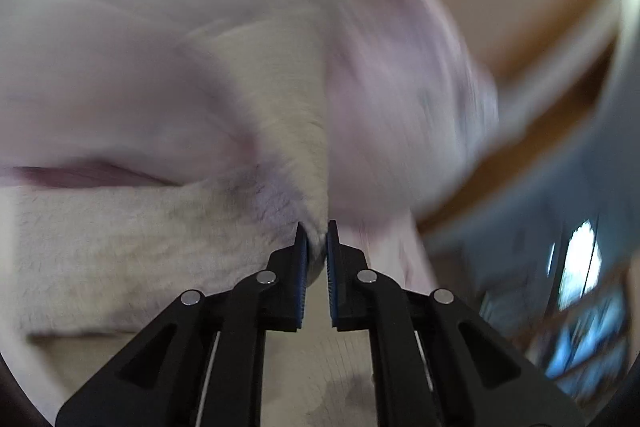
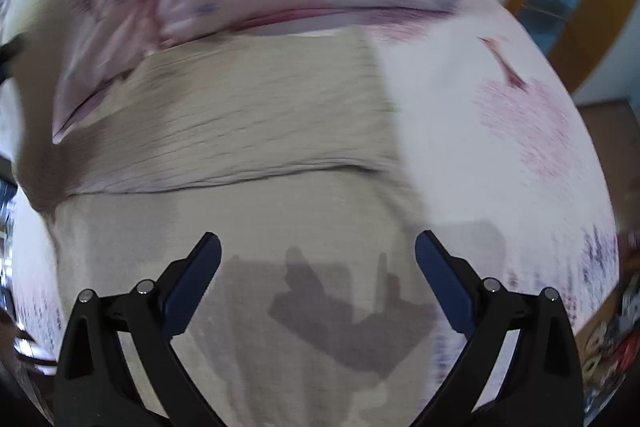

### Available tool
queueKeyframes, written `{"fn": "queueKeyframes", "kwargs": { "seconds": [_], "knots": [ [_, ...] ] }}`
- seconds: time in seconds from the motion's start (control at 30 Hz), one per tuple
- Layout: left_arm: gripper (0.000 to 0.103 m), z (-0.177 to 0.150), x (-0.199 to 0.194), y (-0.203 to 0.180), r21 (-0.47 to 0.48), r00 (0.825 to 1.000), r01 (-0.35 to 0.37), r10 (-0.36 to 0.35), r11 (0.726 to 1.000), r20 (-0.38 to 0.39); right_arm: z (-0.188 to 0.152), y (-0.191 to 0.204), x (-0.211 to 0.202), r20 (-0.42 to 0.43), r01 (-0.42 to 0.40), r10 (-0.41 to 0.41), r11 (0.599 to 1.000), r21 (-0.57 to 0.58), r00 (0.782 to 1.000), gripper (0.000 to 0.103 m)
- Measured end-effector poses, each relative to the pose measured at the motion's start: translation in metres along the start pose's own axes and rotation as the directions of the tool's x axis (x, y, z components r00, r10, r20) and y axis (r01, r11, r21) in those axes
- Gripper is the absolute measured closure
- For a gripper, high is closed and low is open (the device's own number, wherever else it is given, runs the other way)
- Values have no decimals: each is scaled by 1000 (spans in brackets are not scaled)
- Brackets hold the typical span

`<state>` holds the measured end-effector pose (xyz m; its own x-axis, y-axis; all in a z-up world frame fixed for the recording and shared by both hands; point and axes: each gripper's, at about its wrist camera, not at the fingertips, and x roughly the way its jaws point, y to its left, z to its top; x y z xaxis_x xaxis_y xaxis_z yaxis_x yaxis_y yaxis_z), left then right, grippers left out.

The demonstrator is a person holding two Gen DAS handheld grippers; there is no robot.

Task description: Fold small clothes

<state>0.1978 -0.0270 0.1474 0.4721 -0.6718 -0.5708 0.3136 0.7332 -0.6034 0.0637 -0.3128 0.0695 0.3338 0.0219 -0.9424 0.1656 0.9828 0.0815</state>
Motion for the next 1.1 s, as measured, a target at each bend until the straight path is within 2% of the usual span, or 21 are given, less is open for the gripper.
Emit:
{"fn": "queueKeyframes", "kwargs": {
  "seconds": [0.07, 0.1, 0.17, 0.23, 0.27, 0.3, 0.33, 0.37, 0.4, 0.43, 0.47, 0.57, 0.63, 0.67, 0.73, 0.77, 0.9, 0.97, 1.03, 1.07, 1.1],
  "knots": [
    [96, -20, 56, -26, 25, 986, -36, 40, 999, -163, -2, -21, -3, 9, 30, -30, 999, 20, 1000, 5],
    [96, -27, 62, -26, -2, 981, -37, 36, 999, -192, -4, -30, -6, 22, 44, -44, 999, 26, 999, 6],
    [96, -40, 49, -21, -20, 984, -40, 36, 999, -176, -10, -49, -19, 82, 84, -87, 996, 42, 993, 6],
    [96, -59, 12, -4, 0, 982, -133, 132, 991, -134, -18, -67, -37, 173, 90, -101, 994, 67, 980, 5],
    [94, -72, -9, 7, -7, 975, -189, 186, 982, -125, -25, -78, -48, 233, 53, -71, 995, 83, 970, 2],
    [86, -83, -30, 21, -25, 963, -243, 238, 970, -123, -31, -87, -57, 282, 14, -40, 996, 93, 959, 2],
    [72, -93, -43, 29, -39, 953, -282, 275, 959, -124, -35, -95, -63, 314, -12, -20, 995, 99, 949, 2],
    [64, -106, -63, 41, -57, 935, -340, 330, 939, -129, -38, -104, -64, 295, -18, -10, 996, 91, 955, 2],
    [51, -119, -83, 57, -76, 897, -431, 417, 899, -147, -37, -108, -57, 227, -4, -10, 998, 64, 974, 2],
    [47, -135, -100, 66, -89, 864, -493, 475, 866, -165, -36, -109, -51, 176, -4, -4, 999, 41, 984, 2],
    [47, -157, -120, 77, -109, 830, -548, 522, 829, -197, -39, -112, -39, 90, -40, 40, 999, 4, 995, 2],
    [46, -203, -150, 95, -169, 801, -583, 527, 795, -283, -60, -122, -20, -37, -165, 164, 986, -27, 986, 7],
    [46, -223, -156, 100, -198, 795, -587, 513, 785, -323, -73, -128, -8, -107, -223, 222, 975, -4, 969, 26],
    [46, -236, -157, 101, -210, 794, -585, 501, 783, -346, -82, -130, 0, -147, -270, 272, 962, 33, 951, 31],
    [46, -246, -149, 100, -223, 797, -575, 478, 787, -369, -93, -138, 18, -206, -340, 354, 935, 102, 912, 50],
    [46, -254, -146, 99, -235, 804, -562, 457, 793, -379, -100, -139, 23, -225, -364, 384, 923, 127, 895, 54],
    [46, -263, -139, 87, -204, 805, -556, 461, 806, -374, -115, -134, 14, -202, -400, 416, 909, 117, 886, 54],
    [46, -268, -141, 86, -216, 814, -543, 445, 812, -374, -121, -127, 14, -232, -445, 460, 888, 116, 857, 55],
    [47, -271, -141, 85, -226, 818, -536, 434, 813, -377, -125, -121, 11, -237, -474, 482, 875, 94, 844, 56],
    [49, -273, -141, 84, -234, 821, -530, 424, 815, -381, -131, -115, 13, -264, -508, 514, 856, 98, 816, 60],
    [58, -271, -136, 84, -243, 826, -521, 412, 818, -385, -135, -111, 16, -292, -534, 541, 838, 112, 788, 70]
  ]
}}
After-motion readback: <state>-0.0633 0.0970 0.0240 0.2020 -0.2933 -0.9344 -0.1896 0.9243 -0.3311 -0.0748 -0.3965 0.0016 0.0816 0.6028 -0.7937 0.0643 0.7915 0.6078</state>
